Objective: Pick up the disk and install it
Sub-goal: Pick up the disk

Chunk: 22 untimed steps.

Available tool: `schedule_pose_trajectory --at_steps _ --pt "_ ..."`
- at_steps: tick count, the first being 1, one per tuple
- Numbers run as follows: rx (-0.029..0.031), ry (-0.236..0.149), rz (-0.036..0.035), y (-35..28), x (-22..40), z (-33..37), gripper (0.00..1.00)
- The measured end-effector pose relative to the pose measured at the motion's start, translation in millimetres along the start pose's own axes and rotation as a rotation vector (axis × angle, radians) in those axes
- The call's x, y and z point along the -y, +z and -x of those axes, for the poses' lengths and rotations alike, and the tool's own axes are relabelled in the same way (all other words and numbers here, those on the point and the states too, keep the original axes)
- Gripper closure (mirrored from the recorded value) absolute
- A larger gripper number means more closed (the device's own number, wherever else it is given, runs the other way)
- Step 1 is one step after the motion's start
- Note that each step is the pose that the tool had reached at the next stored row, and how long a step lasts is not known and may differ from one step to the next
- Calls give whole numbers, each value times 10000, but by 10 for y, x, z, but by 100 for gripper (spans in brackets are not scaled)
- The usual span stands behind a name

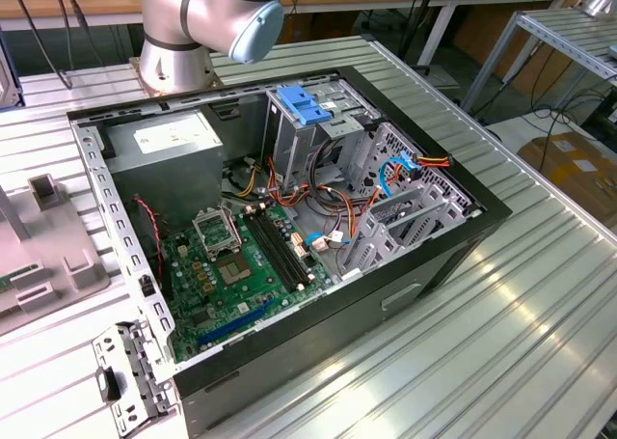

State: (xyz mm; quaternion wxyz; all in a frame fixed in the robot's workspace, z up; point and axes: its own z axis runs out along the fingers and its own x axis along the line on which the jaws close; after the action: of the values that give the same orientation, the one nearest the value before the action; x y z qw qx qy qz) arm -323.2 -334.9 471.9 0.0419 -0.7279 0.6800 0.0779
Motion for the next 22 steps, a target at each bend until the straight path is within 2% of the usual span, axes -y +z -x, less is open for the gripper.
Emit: schedule_pose_trajectory --at_steps 22 --pt "0 0 0 -15 105 -62 64"
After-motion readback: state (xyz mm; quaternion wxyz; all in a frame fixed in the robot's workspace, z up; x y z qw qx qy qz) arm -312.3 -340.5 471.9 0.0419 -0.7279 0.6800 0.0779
